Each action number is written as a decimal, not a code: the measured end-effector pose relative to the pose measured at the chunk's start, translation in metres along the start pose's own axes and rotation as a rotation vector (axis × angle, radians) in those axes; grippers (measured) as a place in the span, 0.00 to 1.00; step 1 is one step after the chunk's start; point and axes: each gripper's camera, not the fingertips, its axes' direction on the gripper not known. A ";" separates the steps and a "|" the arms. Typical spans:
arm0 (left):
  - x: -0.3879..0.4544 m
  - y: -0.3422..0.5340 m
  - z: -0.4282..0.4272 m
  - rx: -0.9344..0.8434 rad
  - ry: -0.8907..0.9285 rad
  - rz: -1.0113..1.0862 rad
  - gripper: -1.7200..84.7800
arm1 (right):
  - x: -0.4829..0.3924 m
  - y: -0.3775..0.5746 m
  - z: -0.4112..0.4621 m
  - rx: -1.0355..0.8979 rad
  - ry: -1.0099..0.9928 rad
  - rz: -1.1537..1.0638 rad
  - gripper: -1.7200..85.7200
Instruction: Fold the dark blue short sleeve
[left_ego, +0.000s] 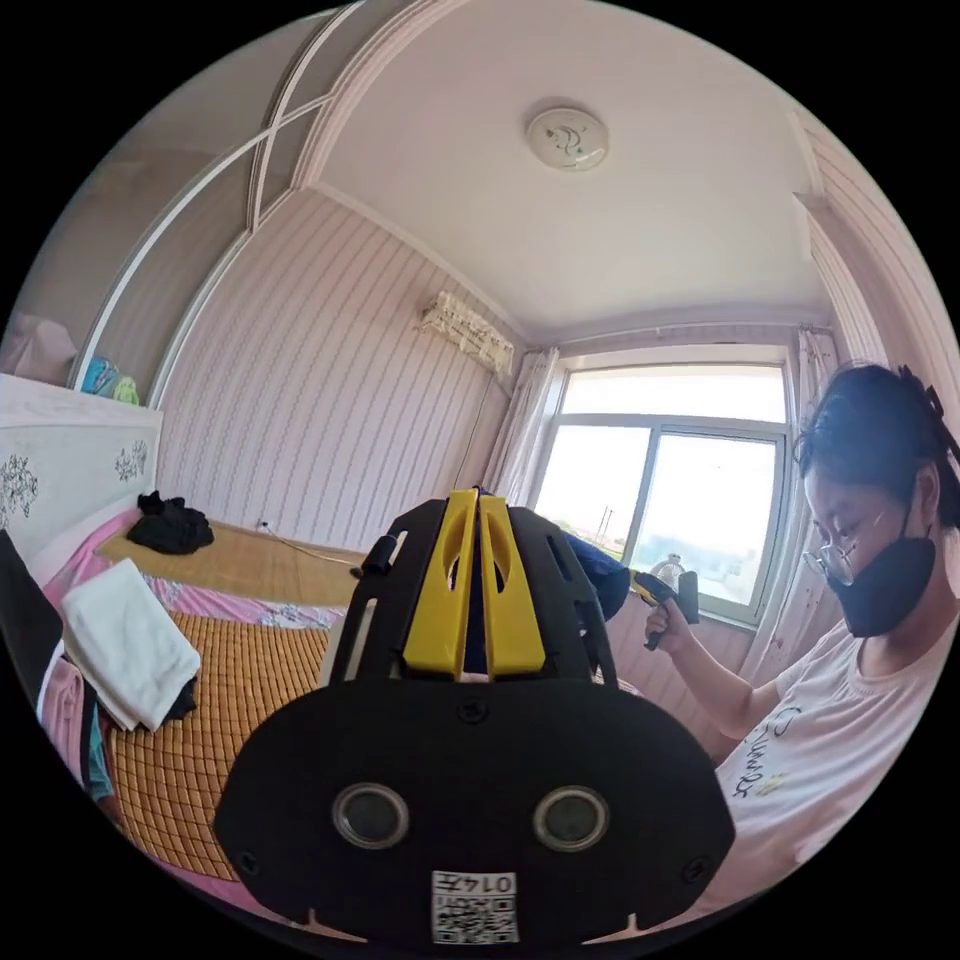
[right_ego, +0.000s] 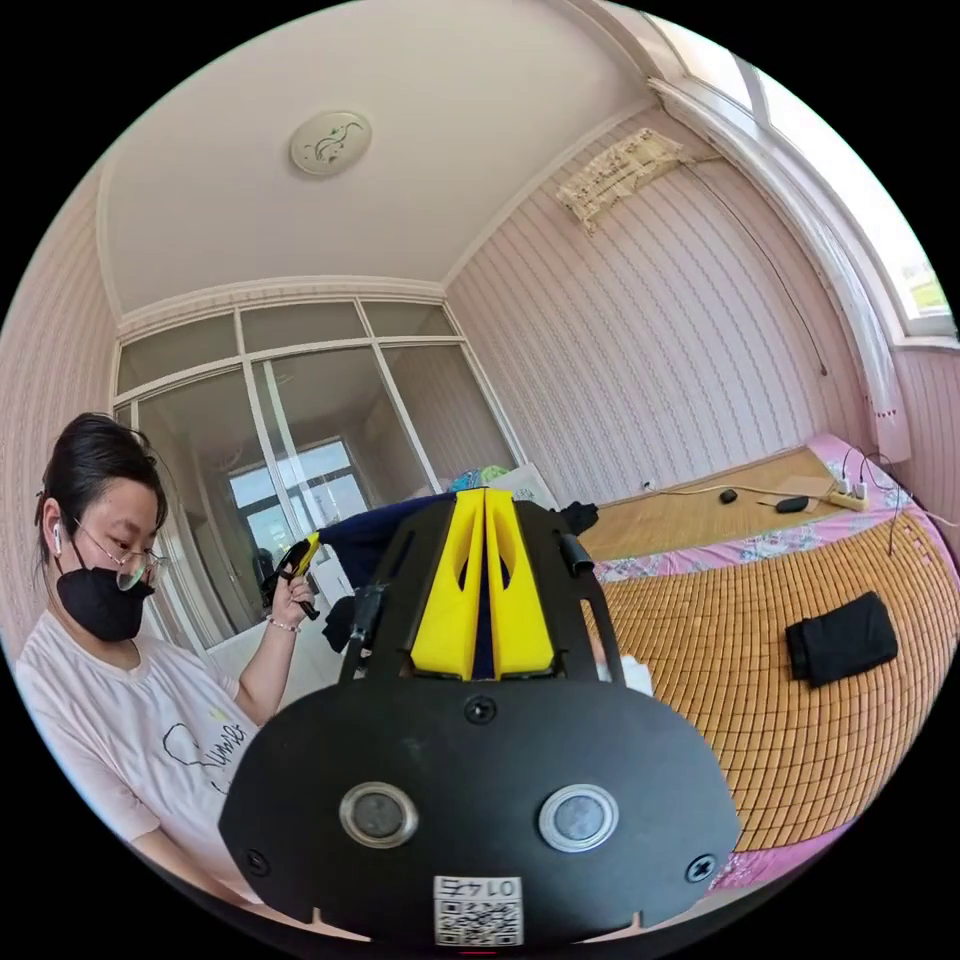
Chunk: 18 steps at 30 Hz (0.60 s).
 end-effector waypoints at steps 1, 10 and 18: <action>0.014 -0.009 -0.015 0.018 -0.005 0.034 0.01 | -0.012 -0.006 -0.001 -0.004 0.006 -0.031 0.01; 0.076 -0.041 -0.083 0.052 -0.186 0.158 0.01 | -0.060 -0.027 -0.045 0.093 0.147 -0.176 0.02; 0.036 0.066 -0.081 -0.437 -0.610 0.036 0.01 | 0.028 0.177 0.188 -0.657 -0.046 0.145 0.02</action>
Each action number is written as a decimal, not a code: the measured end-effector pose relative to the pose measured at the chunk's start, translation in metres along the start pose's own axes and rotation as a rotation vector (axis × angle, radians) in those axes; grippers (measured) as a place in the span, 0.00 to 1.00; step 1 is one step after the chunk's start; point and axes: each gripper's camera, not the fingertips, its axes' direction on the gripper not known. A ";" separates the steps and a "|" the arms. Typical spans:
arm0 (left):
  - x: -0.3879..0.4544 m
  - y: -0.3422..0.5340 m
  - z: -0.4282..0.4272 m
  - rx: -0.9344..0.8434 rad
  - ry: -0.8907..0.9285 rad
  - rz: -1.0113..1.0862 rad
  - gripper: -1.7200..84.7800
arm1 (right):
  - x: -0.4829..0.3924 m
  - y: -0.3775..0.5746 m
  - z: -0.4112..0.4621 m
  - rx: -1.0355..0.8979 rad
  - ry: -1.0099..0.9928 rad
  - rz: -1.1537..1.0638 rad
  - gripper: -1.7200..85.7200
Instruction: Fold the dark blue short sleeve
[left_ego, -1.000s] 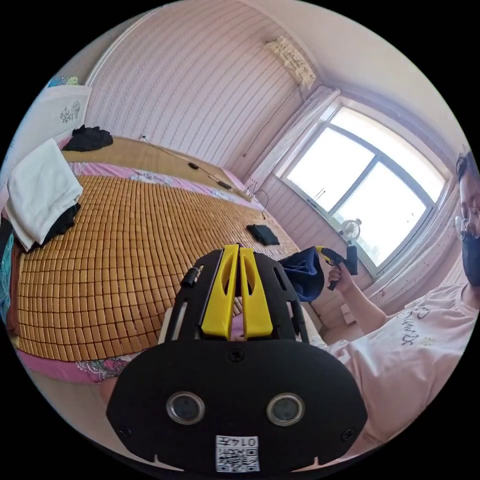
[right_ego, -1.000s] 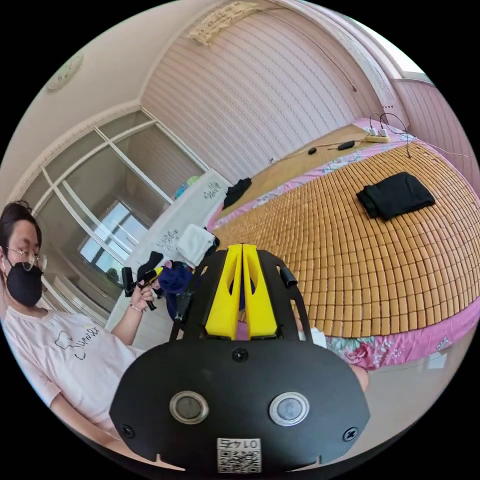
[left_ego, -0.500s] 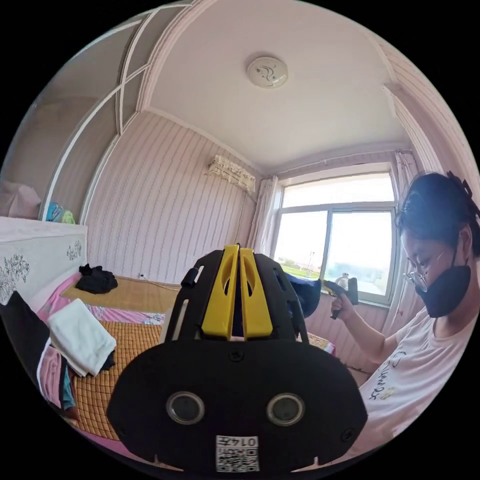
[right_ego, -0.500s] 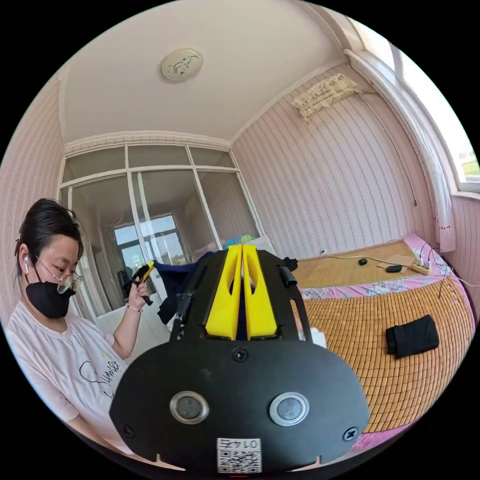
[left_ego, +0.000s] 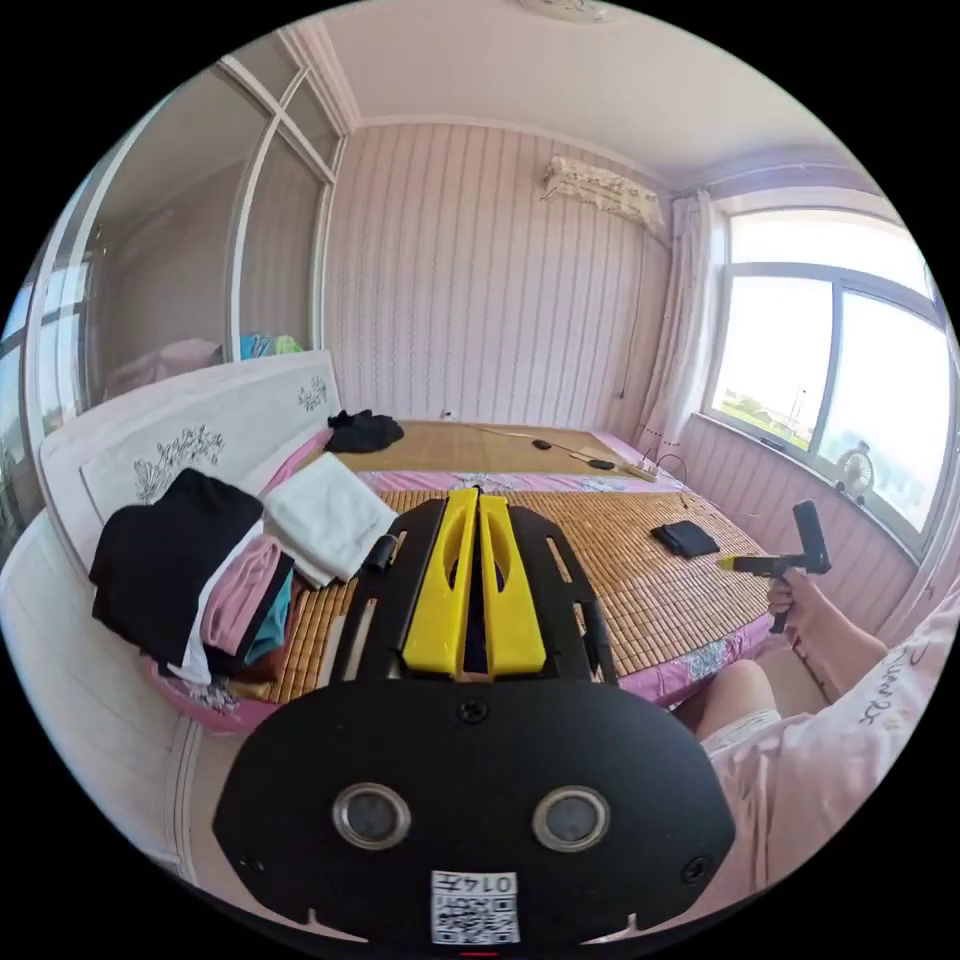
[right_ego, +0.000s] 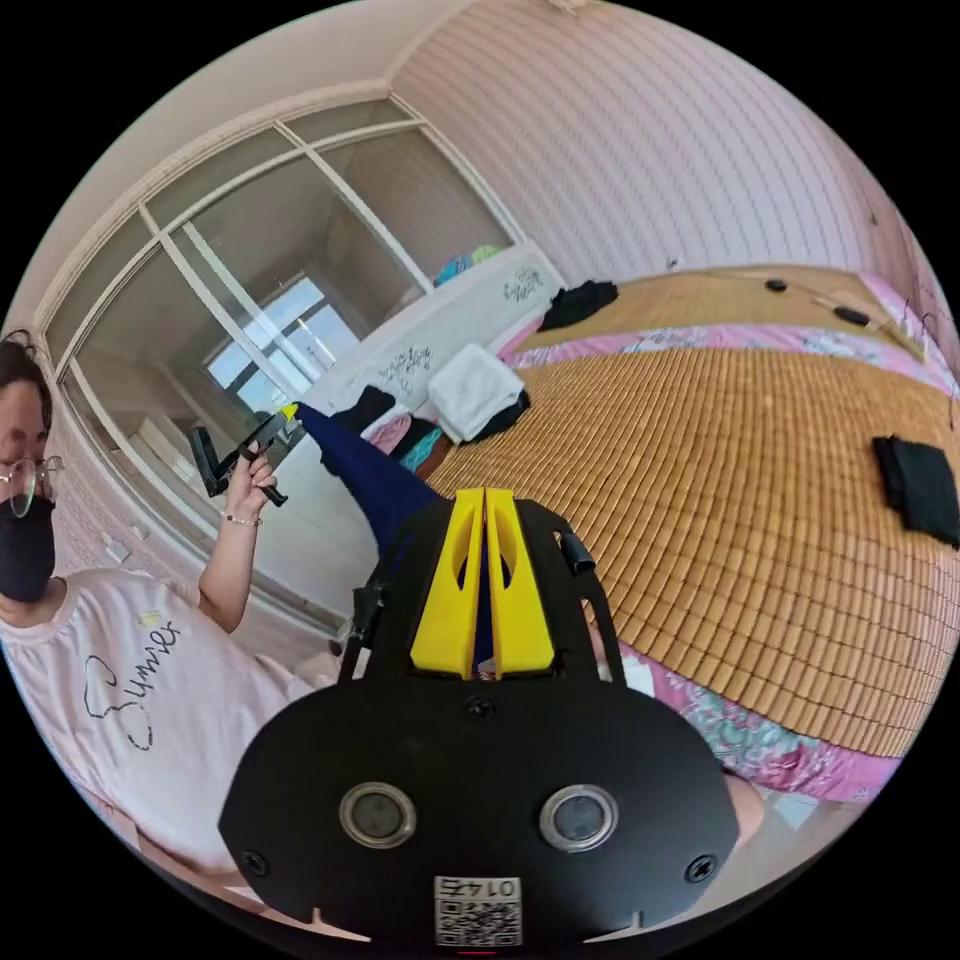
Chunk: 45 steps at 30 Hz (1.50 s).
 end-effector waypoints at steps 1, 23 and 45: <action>-0.011 0.016 -0.002 -0.040 -0.025 -0.052 0.01 | 0.007 0.009 0.049 -0.090 -0.059 0.028 0.02; -0.100 0.164 -0.166 -0.057 -0.195 -0.543 0.01 | 0.070 0.056 0.355 -0.741 -0.309 0.403 0.09; 0.001 -0.013 -0.211 0.579 0.307 -0.050 0.01 | -0.104 -0.109 -0.242 0.555 -0.451 -0.343 0.02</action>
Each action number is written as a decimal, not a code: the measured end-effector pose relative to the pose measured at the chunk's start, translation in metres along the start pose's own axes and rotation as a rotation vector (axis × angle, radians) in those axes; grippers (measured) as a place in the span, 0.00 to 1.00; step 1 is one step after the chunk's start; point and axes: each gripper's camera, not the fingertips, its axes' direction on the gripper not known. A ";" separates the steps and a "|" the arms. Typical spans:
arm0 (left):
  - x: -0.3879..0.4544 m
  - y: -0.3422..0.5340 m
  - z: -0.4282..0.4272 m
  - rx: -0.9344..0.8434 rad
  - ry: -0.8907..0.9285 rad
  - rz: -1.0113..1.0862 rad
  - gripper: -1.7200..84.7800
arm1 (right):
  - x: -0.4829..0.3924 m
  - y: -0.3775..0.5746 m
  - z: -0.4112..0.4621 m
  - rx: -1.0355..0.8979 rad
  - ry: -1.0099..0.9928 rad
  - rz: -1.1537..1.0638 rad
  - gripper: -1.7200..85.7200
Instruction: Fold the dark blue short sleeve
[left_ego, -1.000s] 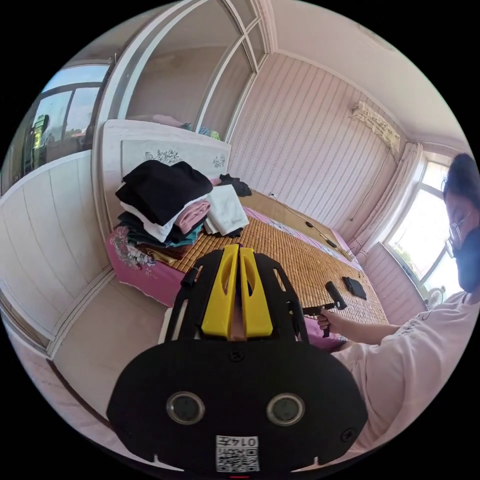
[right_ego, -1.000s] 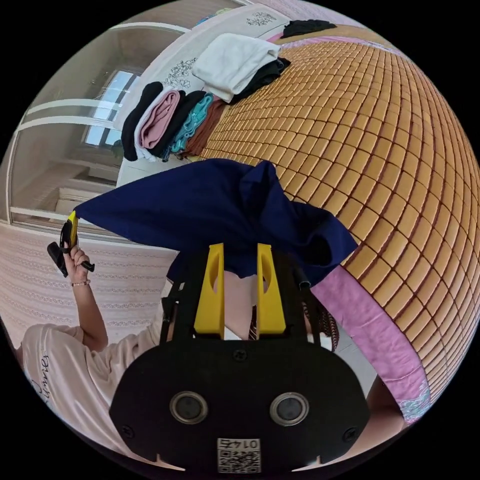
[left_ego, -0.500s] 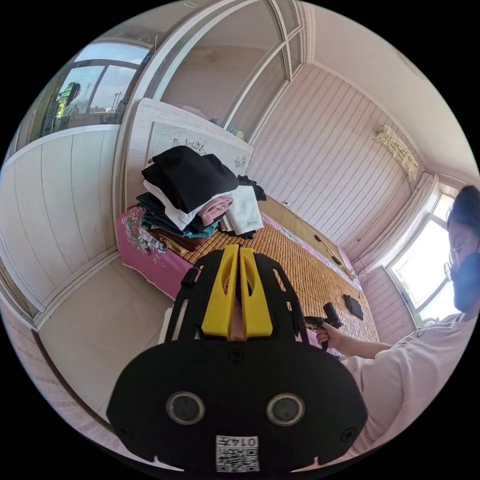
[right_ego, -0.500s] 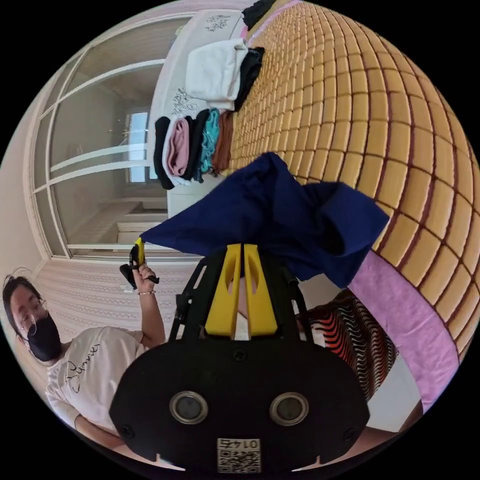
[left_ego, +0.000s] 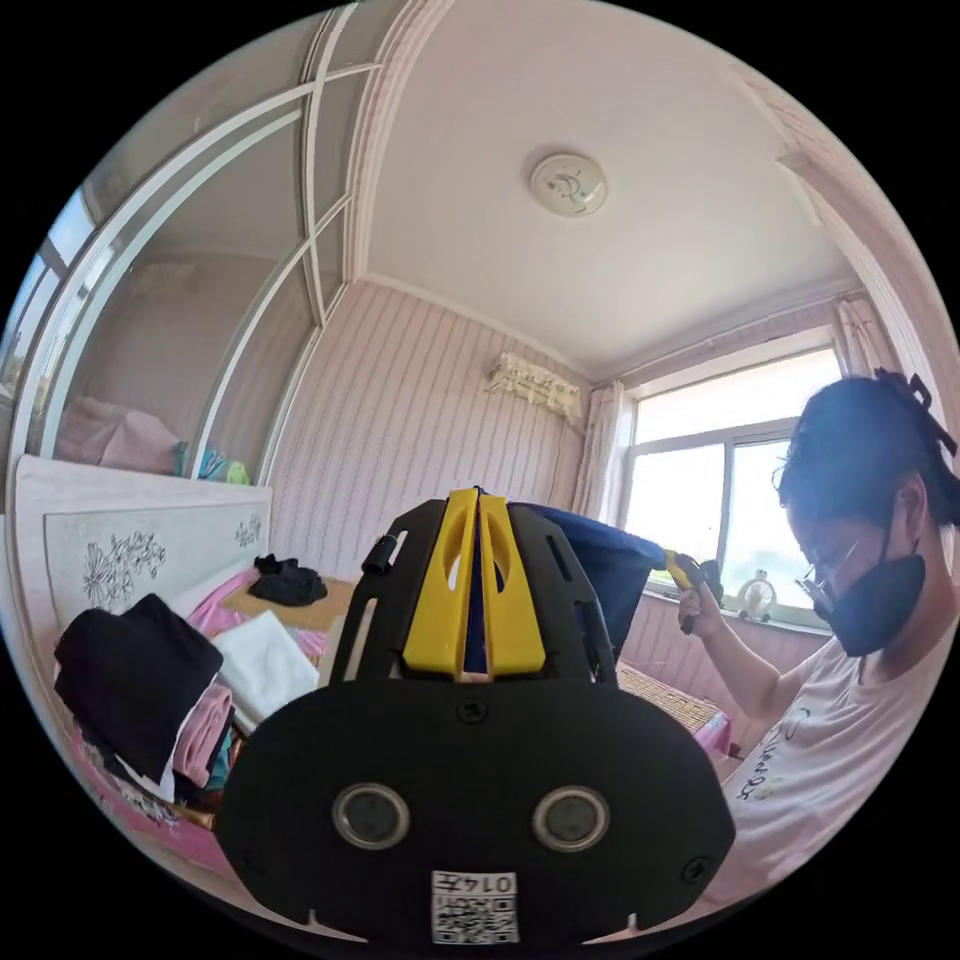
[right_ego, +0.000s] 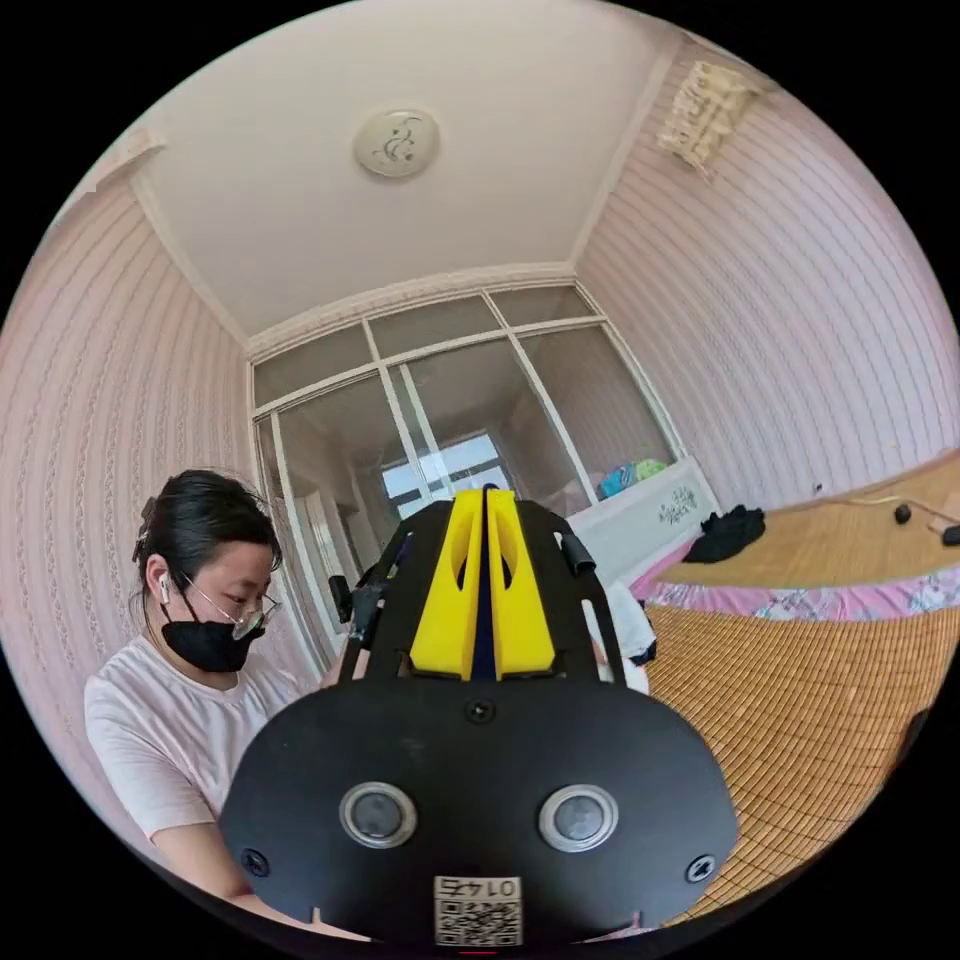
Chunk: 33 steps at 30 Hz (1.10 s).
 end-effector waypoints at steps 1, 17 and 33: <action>0.011 -0.009 -0.002 0.027 0.031 0.028 0.01 | -0.032 -0.014 -0.016 0.008 0.044 -0.054 0.02; 0.040 -0.047 0.099 -0.067 0.106 0.099 0.01 | -0.139 -0.076 -0.053 -0.095 0.351 -0.135 0.02; -0.036 -0.022 0.405 -0.287 -0.093 -0.054 0.01 | 0.073 -0.163 0.021 -0.042 0.634 0.027 0.02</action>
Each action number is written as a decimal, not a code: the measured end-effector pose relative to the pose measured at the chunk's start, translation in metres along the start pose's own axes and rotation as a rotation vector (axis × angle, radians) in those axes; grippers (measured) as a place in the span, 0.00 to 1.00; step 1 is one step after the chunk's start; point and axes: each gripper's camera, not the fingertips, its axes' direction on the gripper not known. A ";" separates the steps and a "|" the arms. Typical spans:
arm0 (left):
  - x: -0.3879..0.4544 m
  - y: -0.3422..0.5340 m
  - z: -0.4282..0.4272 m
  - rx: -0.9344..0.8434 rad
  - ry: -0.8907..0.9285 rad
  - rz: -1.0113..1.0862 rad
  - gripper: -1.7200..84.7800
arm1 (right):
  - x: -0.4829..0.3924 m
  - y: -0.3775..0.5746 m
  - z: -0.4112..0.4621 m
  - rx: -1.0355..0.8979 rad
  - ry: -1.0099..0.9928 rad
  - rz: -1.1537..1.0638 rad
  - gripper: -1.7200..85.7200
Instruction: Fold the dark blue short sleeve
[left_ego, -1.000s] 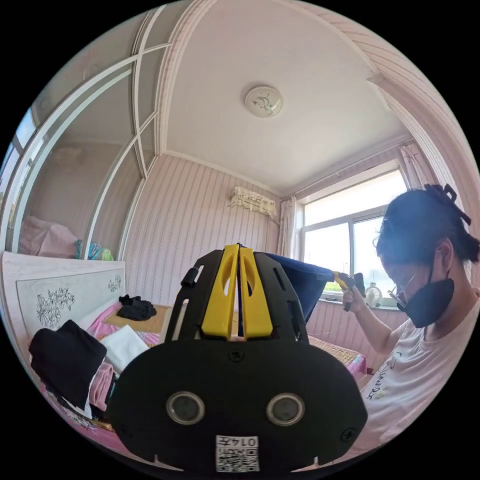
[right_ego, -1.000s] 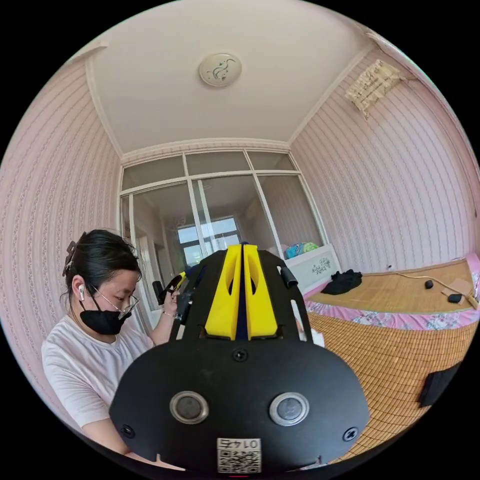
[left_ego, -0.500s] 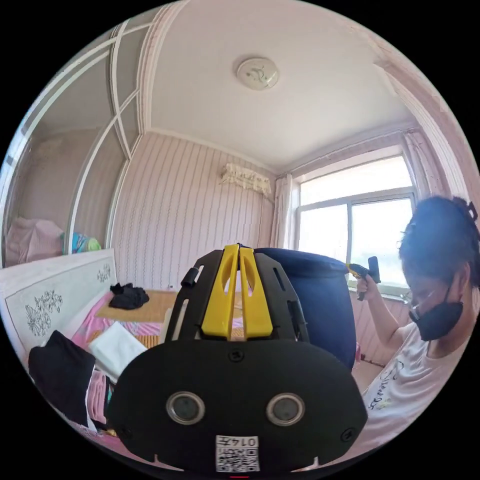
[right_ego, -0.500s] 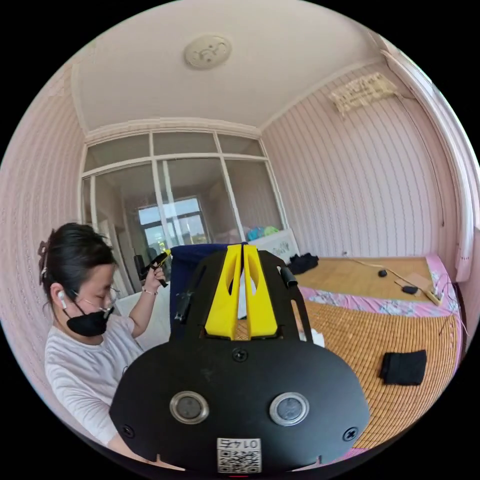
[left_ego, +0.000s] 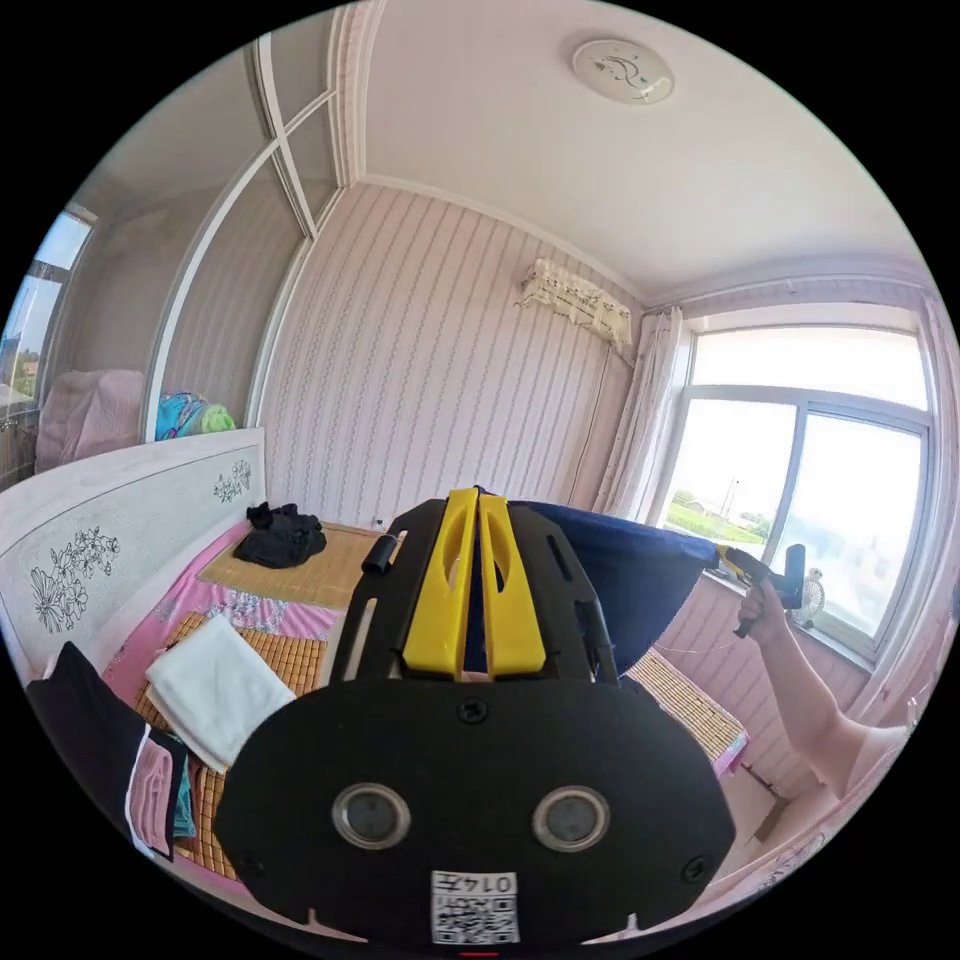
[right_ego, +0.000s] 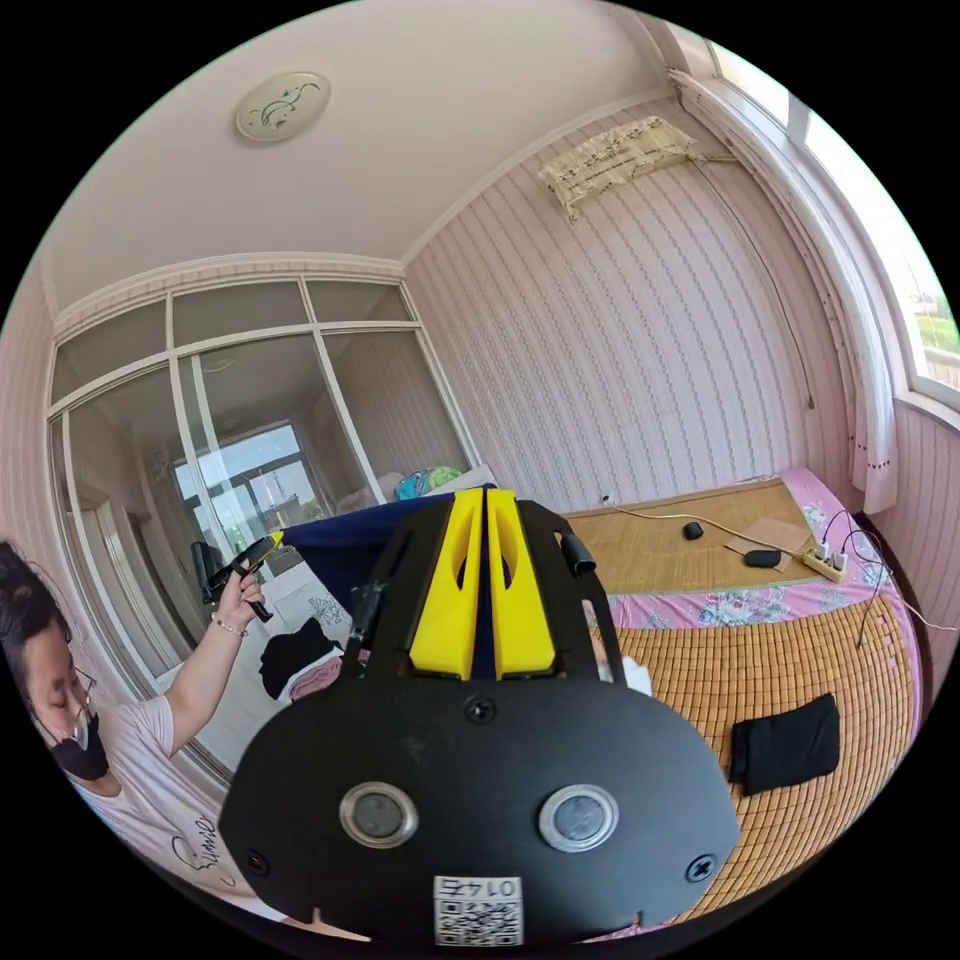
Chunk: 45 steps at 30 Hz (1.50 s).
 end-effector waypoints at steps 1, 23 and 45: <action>-0.006 0.010 0.012 -0.026 0.006 0.001 0.01 | 0.003 0.004 0.003 -0.008 0.007 -0.014 0.02; -0.150 0.392 0.228 -1.035 -0.024 -0.318 0.01 | 0.206 0.395 0.099 -0.854 0.369 0.570 0.03; -0.192 0.391 0.290 -1.049 0.054 -0.332 0.01 | 0.183 0.395 0.099 -1.035 0.446 0.355 0.02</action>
